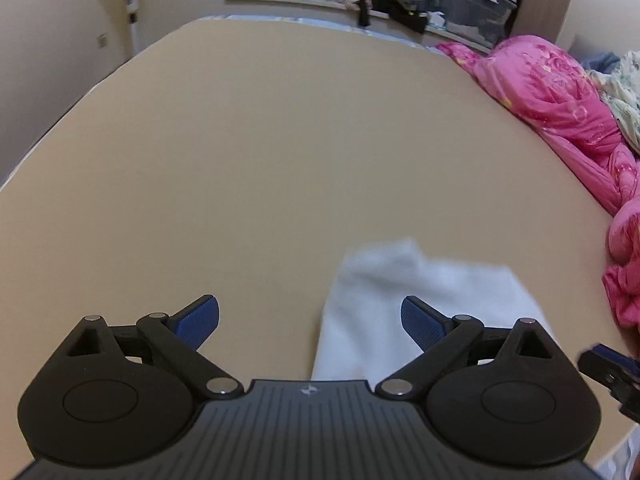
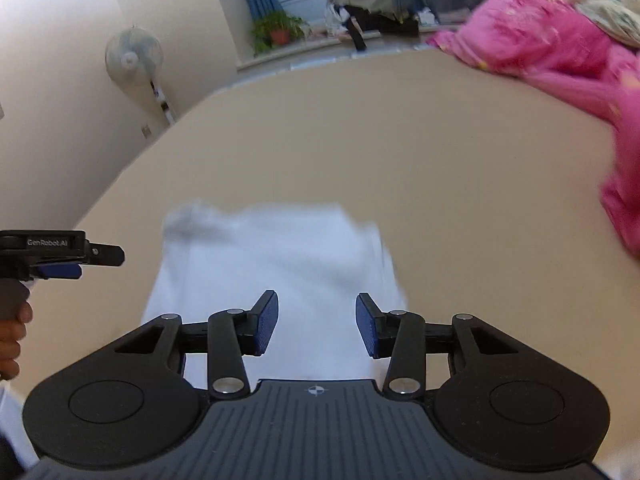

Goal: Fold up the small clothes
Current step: 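Open the right gripper and lay the folded shirt flat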

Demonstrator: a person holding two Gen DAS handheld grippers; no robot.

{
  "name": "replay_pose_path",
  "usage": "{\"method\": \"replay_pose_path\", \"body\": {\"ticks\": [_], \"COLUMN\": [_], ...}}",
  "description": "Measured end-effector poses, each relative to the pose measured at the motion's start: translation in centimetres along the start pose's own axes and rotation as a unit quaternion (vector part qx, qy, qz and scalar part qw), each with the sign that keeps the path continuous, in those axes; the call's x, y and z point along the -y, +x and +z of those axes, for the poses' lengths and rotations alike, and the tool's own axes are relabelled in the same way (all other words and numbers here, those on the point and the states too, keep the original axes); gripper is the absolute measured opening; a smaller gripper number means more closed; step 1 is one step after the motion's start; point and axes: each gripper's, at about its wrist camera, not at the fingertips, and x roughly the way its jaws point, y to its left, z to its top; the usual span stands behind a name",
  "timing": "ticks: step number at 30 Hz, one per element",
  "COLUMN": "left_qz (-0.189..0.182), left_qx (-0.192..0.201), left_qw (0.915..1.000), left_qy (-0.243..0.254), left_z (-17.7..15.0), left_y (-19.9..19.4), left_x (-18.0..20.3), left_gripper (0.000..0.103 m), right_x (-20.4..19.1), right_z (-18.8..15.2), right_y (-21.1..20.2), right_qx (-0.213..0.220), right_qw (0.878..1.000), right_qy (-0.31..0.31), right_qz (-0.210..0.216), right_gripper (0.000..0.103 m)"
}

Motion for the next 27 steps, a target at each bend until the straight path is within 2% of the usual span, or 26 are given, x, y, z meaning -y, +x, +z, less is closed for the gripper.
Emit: {"method": "replay_pose_path", "body": {"ticks": [1, 3, 5, 8, 11, 12, 15, 19, 20, 23, 27], "left_qz": [0.002, 0.012, 0.035, 0.06, 0.074, 0.081, 0.102, 0.11, 0.102, 0.075, 0.071], "left_qx": [-0.011, -0.039, -0.068, -0.09, -0.077, -0.069, -0.032, 0.013, 0.015, 0.007, -0.02], "left_qw": [0.9999, 0.9991, 0.997, 0.9936, 0.993, 0.9927, 0.9916, 0.989, 0.9896, 0.9931, 0.9942], "left_qy": [0.006, 0.011, 0.014, 0.033, 0.051, 0.055, 0.072, 0.098, 0.101, 0.089, 0.078], "left_z": [1.0, 2.3, 2.9, 2.8, 3.3, 3.5, 3.8, 1.5, 0.7, -3.0, -8.6], "left_y": [1.6, 5.0, 8.2, 12.2, 12.9, 12.5, 9.3, 1.7, 0.1, -4.9, -10.1], "left_x": [0.5, 0.8, 0.5, 0.0, -0.2, -0.3, -0.4, 0.0, 0.2, 0.8, 1.5], "left_gripper": [0.099, 0.099, 0.099, 0.103, 0.103, 0.103, 0.103, 0.103, 0.103, 0.103, 0.103], "right_x": [0.1, 0.3, 0.5, 1.3, 2.8, 3.2, 3.6, 1.5, 0.4, -2.3, -5.6], "right_z": [1.3, 3.2, 4.1, 3.8, 4.0, 4.3, 4.0, 1.9, 1.2, -1.7, -5.7], "right_y": [2.0, 5.8, 9.8, 14.2, 14.5, 14.2, 10.7, 3.2, 1.4, -3.3, -8.3], "right_qx": [-0.005, -0.019, -0.042, -0.106, -0.084, -0.079, -0.053, -0.013, -0.01, 0.008, 0.019], "right_qw": [1.0, 1.0, 0.999, 0.993, 0.995, 0.995, 0.994, 0.997, 0.997, 0.995, 0.992], "right_qy": [0.001, 0.008, 0.008, 0.001, 0.037, 0.052, 0.063, 0.02, 0.007, -0.005, -0.041], "right_qz": [0.004, 0.004, 0.006, -0.043, -0.035, -0.041, -0.069, -0.072, -0.077, -0.099, -0.114], "right_gripper": [0.045, 0.038, 0.034, 0.033, 0.033, 0.034, 0.047, 0.08, 0.088, 0.1, 0.102]}}
